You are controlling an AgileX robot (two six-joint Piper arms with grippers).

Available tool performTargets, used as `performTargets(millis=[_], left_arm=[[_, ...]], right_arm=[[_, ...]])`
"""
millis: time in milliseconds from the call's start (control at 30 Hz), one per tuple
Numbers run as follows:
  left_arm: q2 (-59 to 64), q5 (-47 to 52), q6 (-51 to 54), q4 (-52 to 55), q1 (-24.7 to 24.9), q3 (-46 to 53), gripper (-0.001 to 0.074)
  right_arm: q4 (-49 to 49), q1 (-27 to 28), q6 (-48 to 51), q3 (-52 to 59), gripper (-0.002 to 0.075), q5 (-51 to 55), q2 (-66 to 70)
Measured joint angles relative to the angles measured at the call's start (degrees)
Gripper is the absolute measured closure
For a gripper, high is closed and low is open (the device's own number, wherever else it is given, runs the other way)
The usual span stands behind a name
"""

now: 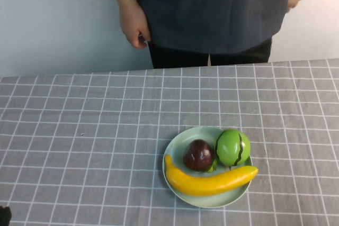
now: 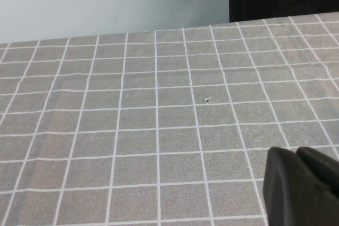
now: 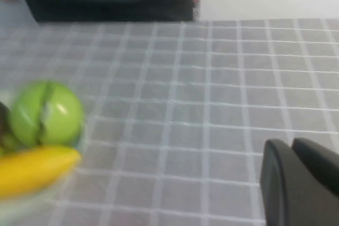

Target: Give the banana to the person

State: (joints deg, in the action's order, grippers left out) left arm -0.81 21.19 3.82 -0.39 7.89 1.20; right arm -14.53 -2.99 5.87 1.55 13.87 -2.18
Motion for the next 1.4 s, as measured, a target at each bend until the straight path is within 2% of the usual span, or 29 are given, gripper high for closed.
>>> performTargets(millis=[167, 300, 600, 800, 967, 1133, 1300, 1400], left_arm=[[0.00, 0.00, 0.00, 0.00, 0.00, 0.00, 0.0740], [0.00, 0.00, 0.00, 0.00, 0.00, 0.00, 0.0740], [0.00, 0.00, 0.00, 0.00, 0.00, 0.00, 0.0740], [0.00, 0.00, 0.00, 0.00, 0.00, 0.00, 0.0740], [0.00, 0.00, 0.00, 0.00, 0.00, 0.00, 0.0740], [0.00, 0.00, 0.00, 0.00, 0.00, 0.00, 0.0739], [0.00, 0.00, 0.00, 0.00, 0.00, 0.00, 0.0739], [0.00, 0.00, 0.00, 0.00, 0.00, 0.00, 0.0740]], right_arm=[[-15.30, 0.00, -0.66, 0.00, 0.0732, -8.34, 0.00], [-25.13, 0.00, -0.66, 0.00, 0.0732, -9.98, 0.00], [-29.65, 0.00, -0.66, -0.46, 0.0732, -10.80, 0.13], [-27.91, 0.00, 0.27, -8.99, 0.0727, 2.64, 7.16], [-17.37, 0.00, 0.53, -22.47, 0.0727, 20.77, 21.94], [-6.20, 0.00, 4.78, -36.06, 0.0727, 38.47, 37.94], [-4.38, -0.36, 10.82, -45.98, 0.0727, 45.92, 51.26], [-5.59, -4.46, 13.47, -49.84, 0.0727, 45.89, 57.95]])
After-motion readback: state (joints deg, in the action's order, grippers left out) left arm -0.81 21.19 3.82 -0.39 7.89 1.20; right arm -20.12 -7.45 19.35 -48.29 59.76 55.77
